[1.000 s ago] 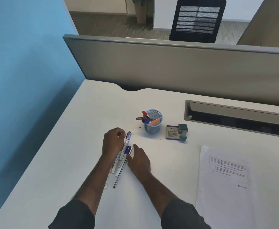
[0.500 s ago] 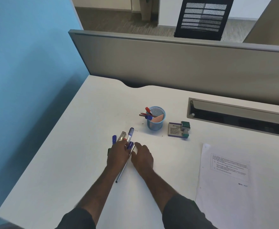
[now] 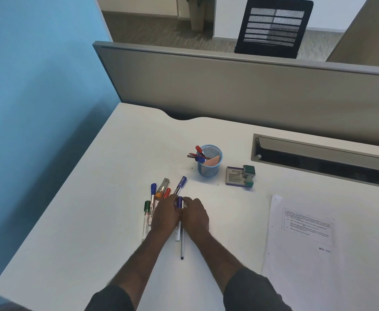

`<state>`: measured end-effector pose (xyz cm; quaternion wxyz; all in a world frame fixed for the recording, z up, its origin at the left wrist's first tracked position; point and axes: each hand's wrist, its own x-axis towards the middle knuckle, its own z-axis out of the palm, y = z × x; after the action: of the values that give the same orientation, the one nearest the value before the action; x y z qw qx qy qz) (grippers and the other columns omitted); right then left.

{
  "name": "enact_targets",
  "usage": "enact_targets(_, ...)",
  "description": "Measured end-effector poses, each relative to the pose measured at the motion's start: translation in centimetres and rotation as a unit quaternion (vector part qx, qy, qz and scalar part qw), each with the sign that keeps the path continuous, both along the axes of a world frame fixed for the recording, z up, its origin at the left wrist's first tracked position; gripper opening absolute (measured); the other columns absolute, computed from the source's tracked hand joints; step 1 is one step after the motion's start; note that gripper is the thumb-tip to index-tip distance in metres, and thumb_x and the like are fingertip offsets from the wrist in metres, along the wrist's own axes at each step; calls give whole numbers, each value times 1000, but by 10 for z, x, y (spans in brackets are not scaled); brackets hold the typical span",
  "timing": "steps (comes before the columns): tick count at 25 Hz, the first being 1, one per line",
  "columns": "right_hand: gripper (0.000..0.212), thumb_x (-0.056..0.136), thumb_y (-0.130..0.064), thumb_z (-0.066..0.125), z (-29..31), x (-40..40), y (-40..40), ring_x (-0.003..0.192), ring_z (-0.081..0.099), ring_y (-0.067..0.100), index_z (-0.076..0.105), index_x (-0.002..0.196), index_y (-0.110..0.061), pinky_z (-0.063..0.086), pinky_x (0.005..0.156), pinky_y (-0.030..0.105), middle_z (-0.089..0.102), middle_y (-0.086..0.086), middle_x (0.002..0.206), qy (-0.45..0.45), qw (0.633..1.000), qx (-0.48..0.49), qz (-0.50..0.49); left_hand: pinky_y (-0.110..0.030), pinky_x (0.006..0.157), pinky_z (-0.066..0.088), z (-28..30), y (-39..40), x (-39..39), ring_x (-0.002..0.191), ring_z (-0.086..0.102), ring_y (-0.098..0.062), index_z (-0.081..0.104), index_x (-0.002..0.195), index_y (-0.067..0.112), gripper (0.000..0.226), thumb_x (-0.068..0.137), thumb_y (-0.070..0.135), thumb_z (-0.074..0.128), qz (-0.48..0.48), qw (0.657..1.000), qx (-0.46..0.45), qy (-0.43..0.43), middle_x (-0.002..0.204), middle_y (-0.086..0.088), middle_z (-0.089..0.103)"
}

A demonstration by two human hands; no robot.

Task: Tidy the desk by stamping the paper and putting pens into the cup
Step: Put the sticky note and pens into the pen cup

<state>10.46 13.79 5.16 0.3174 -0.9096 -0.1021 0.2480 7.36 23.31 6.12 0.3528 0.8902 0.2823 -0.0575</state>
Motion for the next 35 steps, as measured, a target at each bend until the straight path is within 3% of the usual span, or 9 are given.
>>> enact_targets(5,22,89,-22,53,2,-1,-10,94,60,28,55,110,-17,48,74,33,49,8,107,7,999,-20,43,-36,77,55,5,-3,1,84,67,-24,62,120,15,40,81,9,66,-33,998,11,47,88,-5,69)
enact_targets(12,20,94,-17,50,4,-12,-13,97,58,30,51,114,-12,36,69,32,51,10,114,-33,997,-59,41,-33,75,55,14,-4,-2,85,64,-23,57,117,20,42,78,11,69,-46,996,32,63,91,1,62)
enact_targets(18,22,95,-10,44,7,-12,-11,104,59,28,56,113,-7,44,81,32,59,11,116,-55,993,-96,32,-27,68,47,28,2,-2,85,61,-19,51,109,31,39,77,20,70,-12,999,32,36,95,6,59)
enact_targets(24,18,84,-17,51,19,3,-30,94,62,28,58,98,-9,47,75,33,65,8,100,-42,997,-50,-39,-29,63,52,50,1,12,74,60,-14,43,106,31,46,79,15,76,57,997,-6,-57,92,5,59)
enact_targets(28,31,83,-19,60,54,27,-49,82,65,20,56,113,-15,48,68,27,71,2,91,-48,991,41,-117,-39,71,57,67,-3,21,76,65,-20,43,106,28,39,85,15,74,73,989,-37,-126,86,5,59)
enact_targets(32,63,86,-16,61,93,52,-65,76,62,10,38,142,-33,51,65,25,65,-10,87,-132,975,121,-134,-28,67,53,86,-7,28,74,66,0,49,109,23,24,93,17,65,78,973,-42,-215,87,11,64)
enact_targets(35,64,89,-14,58,123,74,-77,72,63,12,37,144,-36,51,62,27,63,-10,89,-219,948,175,-149,-18,64,51,102,-12,34,80,65,4,50,106,23,19,94,17,64,82,957,-50,-272,89,17,65)
